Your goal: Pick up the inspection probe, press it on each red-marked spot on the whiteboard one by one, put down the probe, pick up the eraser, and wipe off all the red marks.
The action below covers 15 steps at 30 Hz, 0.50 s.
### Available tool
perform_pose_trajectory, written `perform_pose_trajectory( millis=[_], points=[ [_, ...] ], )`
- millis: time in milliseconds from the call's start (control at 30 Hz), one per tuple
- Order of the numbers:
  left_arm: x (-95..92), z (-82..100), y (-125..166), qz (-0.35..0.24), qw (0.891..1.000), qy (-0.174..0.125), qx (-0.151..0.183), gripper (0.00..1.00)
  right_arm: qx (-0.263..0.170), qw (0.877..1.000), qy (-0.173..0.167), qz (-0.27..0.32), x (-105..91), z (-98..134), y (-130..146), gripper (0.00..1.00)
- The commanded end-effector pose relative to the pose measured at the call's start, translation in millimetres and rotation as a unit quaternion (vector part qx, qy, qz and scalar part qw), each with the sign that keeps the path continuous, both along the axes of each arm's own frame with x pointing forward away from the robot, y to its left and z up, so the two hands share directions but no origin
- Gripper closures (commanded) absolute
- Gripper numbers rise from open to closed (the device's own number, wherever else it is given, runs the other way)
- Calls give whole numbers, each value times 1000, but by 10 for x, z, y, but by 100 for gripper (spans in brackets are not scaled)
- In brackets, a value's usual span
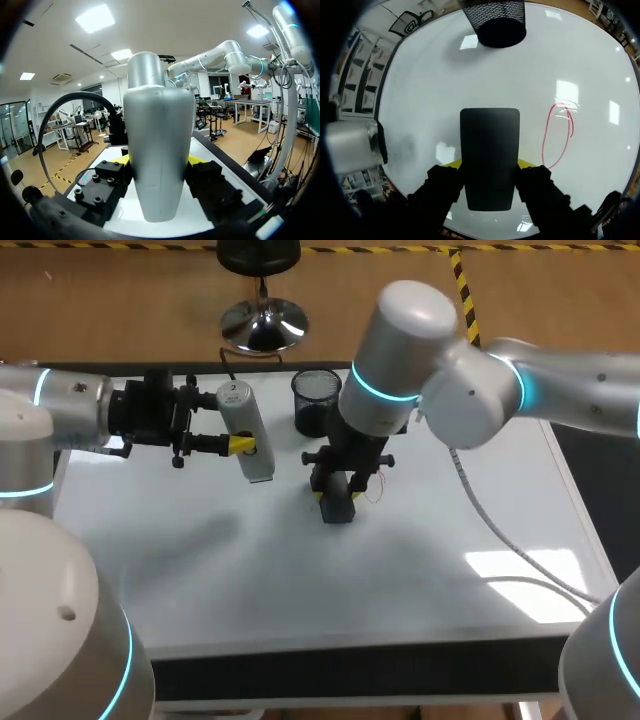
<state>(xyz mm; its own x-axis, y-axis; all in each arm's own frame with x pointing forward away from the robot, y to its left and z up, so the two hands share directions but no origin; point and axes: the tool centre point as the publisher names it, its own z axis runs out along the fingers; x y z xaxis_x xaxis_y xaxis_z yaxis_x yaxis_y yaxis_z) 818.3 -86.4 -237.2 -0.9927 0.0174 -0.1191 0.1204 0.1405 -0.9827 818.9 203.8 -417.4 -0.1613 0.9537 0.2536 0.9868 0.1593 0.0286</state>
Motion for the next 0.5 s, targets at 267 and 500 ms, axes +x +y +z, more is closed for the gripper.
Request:
perform_pose_trajectory(
  millis=[267, 500],
  points=[
    [-8, 13, 1, 1, 1000, -1, 0, 100, -22, 1000, 10, -16, 145, -111, -65, 100],
    [-8, 13, 1, 1, 1000, -1, 0, 100, -35, 999, 10, -33, 191, -130, -262, 100]
  ],
)
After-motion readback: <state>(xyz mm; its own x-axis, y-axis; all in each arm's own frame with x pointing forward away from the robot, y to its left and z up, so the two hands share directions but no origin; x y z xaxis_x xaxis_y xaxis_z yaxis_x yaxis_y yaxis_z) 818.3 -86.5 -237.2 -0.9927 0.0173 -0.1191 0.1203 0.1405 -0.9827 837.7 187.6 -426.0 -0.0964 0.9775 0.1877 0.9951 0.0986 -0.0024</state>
